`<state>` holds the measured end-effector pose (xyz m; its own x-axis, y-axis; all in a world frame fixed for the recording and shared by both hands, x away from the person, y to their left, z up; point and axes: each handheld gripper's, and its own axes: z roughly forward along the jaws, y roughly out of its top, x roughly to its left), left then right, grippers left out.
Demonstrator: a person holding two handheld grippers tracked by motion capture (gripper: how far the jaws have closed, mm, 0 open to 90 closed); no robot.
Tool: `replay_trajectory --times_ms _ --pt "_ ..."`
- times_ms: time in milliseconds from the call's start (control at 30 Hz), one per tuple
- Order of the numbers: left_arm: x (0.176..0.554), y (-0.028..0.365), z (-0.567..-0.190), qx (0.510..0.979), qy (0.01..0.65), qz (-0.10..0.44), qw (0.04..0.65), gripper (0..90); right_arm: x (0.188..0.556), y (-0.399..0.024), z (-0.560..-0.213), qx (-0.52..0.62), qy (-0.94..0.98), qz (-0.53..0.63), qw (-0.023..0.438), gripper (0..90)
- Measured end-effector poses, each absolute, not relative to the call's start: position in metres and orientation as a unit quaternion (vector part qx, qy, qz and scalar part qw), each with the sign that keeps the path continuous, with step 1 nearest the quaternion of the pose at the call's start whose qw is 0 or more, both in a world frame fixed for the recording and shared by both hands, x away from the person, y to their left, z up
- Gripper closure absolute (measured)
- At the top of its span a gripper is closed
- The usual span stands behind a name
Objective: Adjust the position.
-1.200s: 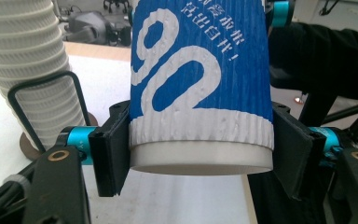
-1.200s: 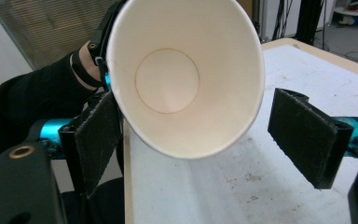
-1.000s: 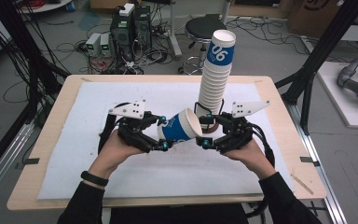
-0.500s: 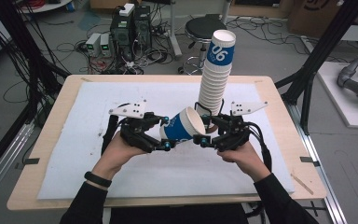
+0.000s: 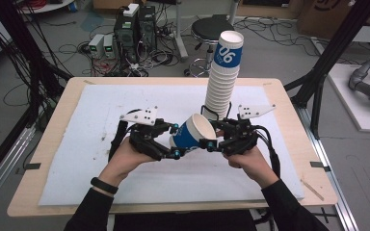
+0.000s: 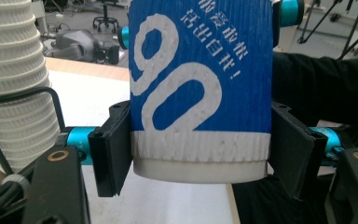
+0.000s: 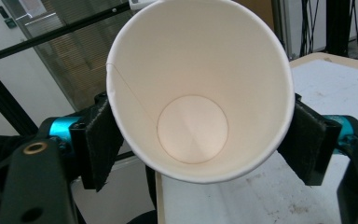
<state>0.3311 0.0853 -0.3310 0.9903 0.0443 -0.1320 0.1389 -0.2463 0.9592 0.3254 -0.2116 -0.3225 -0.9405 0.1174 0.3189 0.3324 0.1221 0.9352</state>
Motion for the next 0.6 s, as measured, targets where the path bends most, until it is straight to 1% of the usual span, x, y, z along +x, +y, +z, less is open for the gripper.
replay_trajectory --times_ms 100,200,367,467,600 --pt "0.330 0.083 -0.331 0.794 0.062 -0.039 0.604 29.6 0.325 -0.212 -0.322 -0.148 -0.748 -0.642 0.080 23.9" --pt "0.329 0.082 -0.331 0.809 0.060 -0.034 0.583 29.1 0.324 -0.211 -0.323 -0.144 -0.759 -0.631 0.073 24.4" --pt "0.327 0.078 -0.329 0.832 0.064 -0.023 0.551 24.2 0.323 -0.210 -0.322 -0.140 -0.778 -0.610 0.055 24.8" --pt "0.326 0.076 -0.328 0.845 0.061 -0.014 0.531 23.1 0.323 -0.209 -0.322 -0.135 -0.793 -0.593 0.042 25.1" --pt "0.324 0.072 -0.330 0.859 0.059 -0.007 0.509 22.7 0.323 -0.207 -0.322 -0.136 -0.809 -0.570 0.042 25.2"
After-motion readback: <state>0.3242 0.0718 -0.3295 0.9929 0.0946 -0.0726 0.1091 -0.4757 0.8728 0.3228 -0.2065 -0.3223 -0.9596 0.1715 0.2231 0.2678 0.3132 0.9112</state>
